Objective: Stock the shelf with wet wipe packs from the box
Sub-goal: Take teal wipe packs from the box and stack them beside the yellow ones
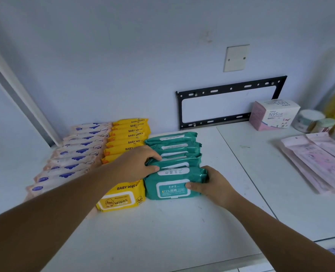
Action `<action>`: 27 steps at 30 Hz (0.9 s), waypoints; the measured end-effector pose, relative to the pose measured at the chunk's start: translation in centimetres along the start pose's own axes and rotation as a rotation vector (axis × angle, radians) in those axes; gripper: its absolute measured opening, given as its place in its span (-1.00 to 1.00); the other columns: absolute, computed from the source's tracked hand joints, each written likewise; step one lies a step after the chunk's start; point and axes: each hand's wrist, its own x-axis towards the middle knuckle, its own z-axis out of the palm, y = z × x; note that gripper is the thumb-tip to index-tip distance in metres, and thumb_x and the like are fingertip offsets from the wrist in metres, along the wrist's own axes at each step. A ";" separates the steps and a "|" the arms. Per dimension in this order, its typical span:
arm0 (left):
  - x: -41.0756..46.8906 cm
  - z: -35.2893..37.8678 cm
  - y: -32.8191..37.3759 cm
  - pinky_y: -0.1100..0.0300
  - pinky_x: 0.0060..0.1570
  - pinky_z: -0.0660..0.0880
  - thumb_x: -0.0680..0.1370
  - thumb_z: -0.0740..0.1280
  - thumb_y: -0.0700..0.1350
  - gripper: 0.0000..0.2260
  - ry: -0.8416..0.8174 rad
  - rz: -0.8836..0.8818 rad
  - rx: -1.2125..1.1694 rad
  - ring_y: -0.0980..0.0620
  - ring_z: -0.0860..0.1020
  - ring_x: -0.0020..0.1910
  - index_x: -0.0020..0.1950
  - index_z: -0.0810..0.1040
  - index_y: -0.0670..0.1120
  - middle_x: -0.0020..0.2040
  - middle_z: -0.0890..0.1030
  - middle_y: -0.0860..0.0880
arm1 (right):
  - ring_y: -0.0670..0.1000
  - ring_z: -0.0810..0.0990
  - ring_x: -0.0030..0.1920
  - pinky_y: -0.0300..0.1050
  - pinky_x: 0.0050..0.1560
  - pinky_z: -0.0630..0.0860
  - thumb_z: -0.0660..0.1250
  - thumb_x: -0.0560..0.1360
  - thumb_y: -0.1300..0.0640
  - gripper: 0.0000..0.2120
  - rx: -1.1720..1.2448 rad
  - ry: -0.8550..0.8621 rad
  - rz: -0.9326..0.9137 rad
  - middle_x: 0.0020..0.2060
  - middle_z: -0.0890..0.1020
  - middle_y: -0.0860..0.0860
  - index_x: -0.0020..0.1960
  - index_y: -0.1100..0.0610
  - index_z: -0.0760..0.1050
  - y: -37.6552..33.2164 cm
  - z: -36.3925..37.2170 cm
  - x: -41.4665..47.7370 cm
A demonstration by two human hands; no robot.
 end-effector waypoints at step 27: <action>-15.3 6.0 -6.2 0.02 0.38 0.33 0.51 0.30 0.17 -0.61 0.247 0.264 0.147 0.00 0.32 0.42 0.32 0.47 0.12 0.43 0.35 0.06 | 0.05 0.48 0.35 0.07 0.37 0.45 0.59 0.33 -0.14 -0.14 -0.151 0.395 0.058 0.38 0.48 0.05 0.47 0.12 0.28 0.5 3.3 -5.3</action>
